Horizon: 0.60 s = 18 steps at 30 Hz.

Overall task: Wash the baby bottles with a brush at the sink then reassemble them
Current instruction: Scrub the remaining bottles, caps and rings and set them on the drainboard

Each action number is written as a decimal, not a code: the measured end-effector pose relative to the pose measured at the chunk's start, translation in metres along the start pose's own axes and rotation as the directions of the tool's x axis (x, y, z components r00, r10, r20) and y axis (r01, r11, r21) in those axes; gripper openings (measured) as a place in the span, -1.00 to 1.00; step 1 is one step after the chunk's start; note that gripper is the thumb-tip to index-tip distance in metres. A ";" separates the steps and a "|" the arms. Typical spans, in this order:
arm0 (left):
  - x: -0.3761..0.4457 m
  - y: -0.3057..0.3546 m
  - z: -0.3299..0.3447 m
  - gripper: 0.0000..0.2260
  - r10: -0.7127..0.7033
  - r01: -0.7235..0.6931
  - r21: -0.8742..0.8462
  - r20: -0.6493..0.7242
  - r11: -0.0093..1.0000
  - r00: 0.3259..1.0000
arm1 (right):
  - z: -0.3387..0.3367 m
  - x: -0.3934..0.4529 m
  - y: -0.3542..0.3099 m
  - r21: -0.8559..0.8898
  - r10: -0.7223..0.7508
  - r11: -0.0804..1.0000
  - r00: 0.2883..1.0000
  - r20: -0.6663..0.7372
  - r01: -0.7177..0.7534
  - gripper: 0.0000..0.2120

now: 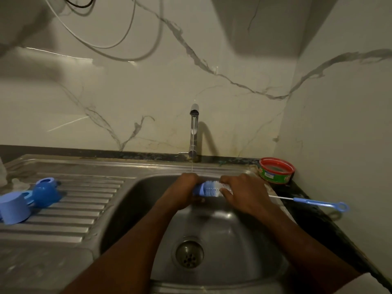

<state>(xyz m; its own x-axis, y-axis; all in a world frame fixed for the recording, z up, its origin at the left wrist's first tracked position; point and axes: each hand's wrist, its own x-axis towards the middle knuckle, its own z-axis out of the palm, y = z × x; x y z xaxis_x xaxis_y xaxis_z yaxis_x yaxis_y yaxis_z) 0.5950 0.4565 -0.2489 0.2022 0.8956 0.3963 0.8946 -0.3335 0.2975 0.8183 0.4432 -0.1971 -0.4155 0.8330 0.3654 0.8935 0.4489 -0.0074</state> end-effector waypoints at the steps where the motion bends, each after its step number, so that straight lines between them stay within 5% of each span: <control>1: -0.001 0.004 0.001 -0.60 0.026 -0.026 0.012 0.011 1.000 1.000 | 0.002 -0.001 -0.001 -0.008 0.005 1.000 1.000 0.009 -0.004 -0.65; 5: 0.000 -0.005 -0.004 -0.60 -0.123 0.131 0.032 -0.183 0.991 0.975 | -0.001 0.000 0.002 0.102 0.060 0.993 0.998 -0.031 -0.057 -0.65; 9: -0.004 0.005 0.000 -0.58 0.118 -0.108 0.100 -0.098 0.989 0.988 | 0.004 0.000 -0.001 0.055 0.062 0.997 0.998 0.009 -0.062 -0.63; 13: -0.006 -0.018 -0.007 -0.60 -0.196 0.154 -0.143 -0.350 0.978 0.916 | 0.000 0.004 -0.003 0.203 0.123 0.972 0.992 -0.005 -0.119 -0.62; 18: -0.004 -0.005 -0.002 -0.64 0.050 -0.054 -0.030 -0.122 0.998 0.991 | 0.006 -0.002 -0.014 0.049 0.078 0.996 0.997 0.007 -0.079 -0.57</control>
<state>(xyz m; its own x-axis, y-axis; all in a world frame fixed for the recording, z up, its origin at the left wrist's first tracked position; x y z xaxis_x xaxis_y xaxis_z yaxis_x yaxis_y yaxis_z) 0.5891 0.4534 -0.2499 0.1962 0.8355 0.5133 0.8702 -0.3896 0.3015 0.8057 0.4373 -0.2032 -0.3454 0.8678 0.3573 0.9140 0.3974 -0.0818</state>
